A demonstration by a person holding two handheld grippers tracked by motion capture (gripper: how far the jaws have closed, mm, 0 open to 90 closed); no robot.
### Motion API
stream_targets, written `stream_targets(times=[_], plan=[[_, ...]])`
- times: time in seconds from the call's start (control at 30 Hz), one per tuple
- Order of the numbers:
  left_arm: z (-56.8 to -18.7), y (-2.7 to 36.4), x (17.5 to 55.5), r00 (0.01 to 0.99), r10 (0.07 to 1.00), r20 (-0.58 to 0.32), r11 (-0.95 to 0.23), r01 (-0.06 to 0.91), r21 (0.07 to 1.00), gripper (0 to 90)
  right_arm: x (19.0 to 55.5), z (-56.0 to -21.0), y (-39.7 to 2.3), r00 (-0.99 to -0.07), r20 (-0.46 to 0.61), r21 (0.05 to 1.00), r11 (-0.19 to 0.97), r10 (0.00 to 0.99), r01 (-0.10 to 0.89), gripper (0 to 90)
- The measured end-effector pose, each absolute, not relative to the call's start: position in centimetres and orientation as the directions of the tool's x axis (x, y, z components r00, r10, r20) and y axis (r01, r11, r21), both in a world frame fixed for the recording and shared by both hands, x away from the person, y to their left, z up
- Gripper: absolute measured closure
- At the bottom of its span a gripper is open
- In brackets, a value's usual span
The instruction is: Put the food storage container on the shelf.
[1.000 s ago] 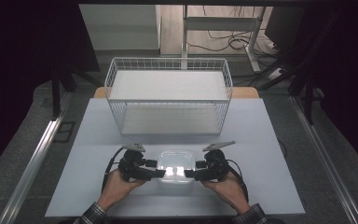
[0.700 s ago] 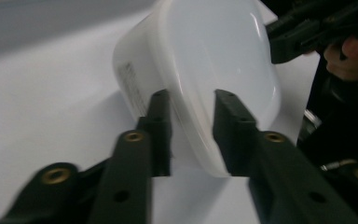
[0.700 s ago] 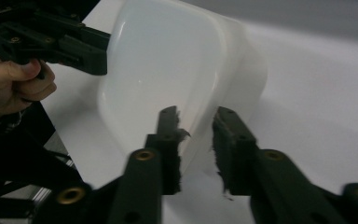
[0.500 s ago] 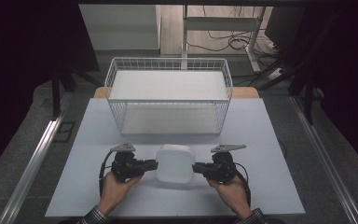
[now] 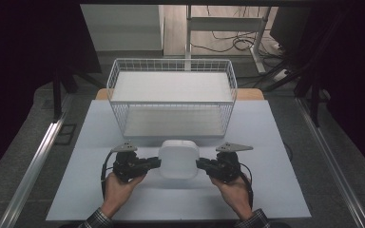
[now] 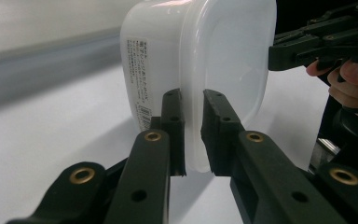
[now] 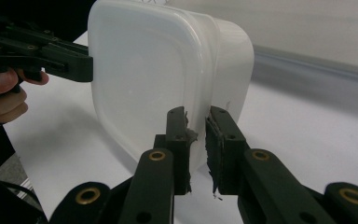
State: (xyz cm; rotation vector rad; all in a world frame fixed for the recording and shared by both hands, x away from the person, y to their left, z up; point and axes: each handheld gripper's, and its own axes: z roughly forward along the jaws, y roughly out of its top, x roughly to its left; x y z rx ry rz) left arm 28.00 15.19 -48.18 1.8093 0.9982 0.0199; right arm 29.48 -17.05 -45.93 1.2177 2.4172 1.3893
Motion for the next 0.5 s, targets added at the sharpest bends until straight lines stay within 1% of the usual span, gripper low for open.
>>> stream_targets(times=[0.2,0.5], plan=[[-46.9,15.3,28.2,0.664,0.633,-0.398,-0.129,0.598,0.791,80.4,29.8,-45.0,-17.0,-0.686,0.274,0.779,0.262,0.674,0.569,79.2],[-43.6,16.0,28.9,0.671,0.642,-0.370,-0.121,0.565,0.816,80.7,31.2,-41.8,-16.6,-0.715,0.254,0.815,0.254,0.651,0.521,79.1]])
